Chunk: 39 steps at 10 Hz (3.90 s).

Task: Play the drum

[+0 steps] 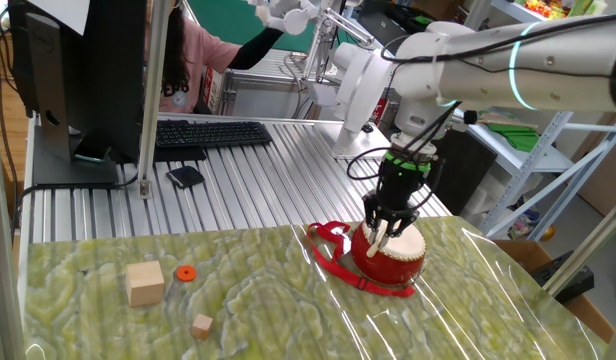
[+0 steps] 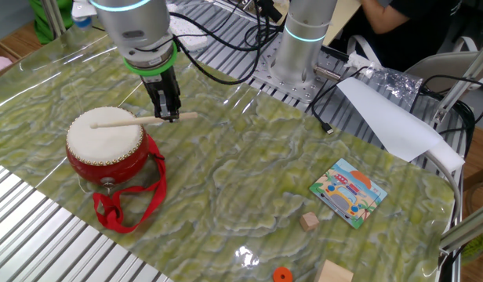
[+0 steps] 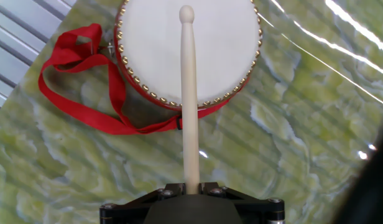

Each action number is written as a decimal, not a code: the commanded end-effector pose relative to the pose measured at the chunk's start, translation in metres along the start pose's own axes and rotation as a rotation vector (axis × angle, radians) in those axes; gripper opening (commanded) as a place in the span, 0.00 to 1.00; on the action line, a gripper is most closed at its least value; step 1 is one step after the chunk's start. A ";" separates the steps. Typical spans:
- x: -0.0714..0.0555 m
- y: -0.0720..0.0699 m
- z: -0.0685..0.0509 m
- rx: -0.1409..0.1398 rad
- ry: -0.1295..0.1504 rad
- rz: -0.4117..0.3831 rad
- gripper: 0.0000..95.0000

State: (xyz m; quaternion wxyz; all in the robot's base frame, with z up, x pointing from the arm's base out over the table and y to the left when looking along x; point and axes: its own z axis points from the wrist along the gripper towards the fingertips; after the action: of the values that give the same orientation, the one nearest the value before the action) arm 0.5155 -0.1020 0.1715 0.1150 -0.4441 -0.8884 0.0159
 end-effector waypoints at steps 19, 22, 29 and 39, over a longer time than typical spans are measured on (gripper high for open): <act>0.016 -0.002 -0.002 -0.020 -0.088 -0.498 0.00; 0.016 -0.002 -0.002 -0.013 -0.087 -0.752 0.00; 0.036 -0.003 -0.001 -0.003 -0.092 -0.809 0.00; 0.071 0.039 0.025 0.009 -0.096 -0.788 0.00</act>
State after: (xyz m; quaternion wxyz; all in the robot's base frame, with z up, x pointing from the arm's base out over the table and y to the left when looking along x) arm 0.5007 -0.0177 0.1545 0.0739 -0.0678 -0.9949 -0.0049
